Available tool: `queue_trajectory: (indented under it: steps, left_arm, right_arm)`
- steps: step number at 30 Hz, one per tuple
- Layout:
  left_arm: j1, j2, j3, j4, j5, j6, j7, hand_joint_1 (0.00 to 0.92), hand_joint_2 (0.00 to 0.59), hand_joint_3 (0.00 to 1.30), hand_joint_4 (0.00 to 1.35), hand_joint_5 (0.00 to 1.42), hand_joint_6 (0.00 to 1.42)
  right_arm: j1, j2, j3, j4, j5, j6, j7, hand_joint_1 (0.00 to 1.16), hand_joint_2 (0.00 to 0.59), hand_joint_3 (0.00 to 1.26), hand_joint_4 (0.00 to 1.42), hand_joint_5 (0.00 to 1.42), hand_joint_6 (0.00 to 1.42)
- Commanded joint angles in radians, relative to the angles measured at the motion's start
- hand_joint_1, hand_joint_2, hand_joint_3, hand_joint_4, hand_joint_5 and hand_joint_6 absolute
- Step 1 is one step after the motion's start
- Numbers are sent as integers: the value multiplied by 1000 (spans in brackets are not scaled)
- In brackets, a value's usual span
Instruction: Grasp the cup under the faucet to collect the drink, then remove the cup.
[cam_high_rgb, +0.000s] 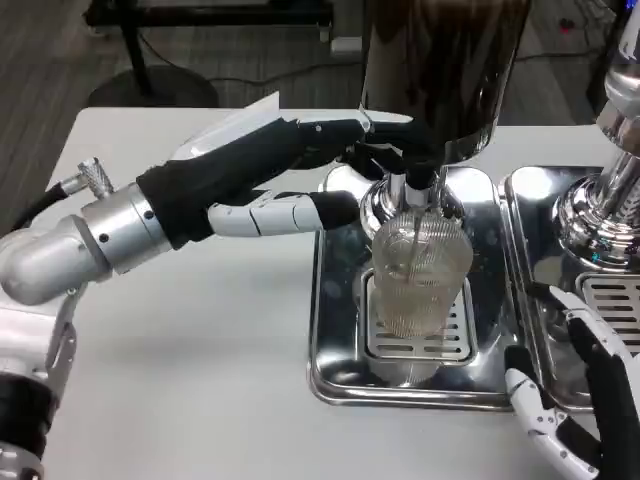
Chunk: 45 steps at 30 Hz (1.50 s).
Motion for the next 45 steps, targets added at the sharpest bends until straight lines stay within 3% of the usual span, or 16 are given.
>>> queue_trajectory:
  steps: [1,2,3,5,10,26,45]
  left_arm:
    - [24,7,-12,-29,-5,3,-43,79,96,243,210,291,323]
    - [25,7,-12,-30,-5,4,-43,79,96,244,211,293,324]
    - [27,8,-13,-31,-4,5,-43,79,96,244,212,294,324]
    - [30,9,-13,-32,-4,7,-46,80,96,245,216,296,325]
    - [34,9,-14,-32,-5,7,-46,80,97,245,220,299,326]
    - [55,15,-10,-61,-3,24,-37,78,122,246,222,300,327]
    - [72,32,-4,-93,-3,45,-37,78,129,254,229,300,327]
  right_arm:
    - [-45,2,-12,36,58,6,45,404,378,198,142,134,213]
    - [-55,2,-12,41,69,10,57,405,370,191,133,134,213]
    - [-71,0,-13,48,82,15,75,418,313,154,115,126,212]
    - [-105,-2,-15,67,112,20,105,447,257,95,97,114,212]
    - [-165,0,-17,108,151,12,135,495,215,4,44,98,212]
    - [-312,-17,-4,247,255,-8,271,502,172,0,0,0,85]
    - [-443,5,-1,386,301,-29,279,501,172,0,0,0,52]
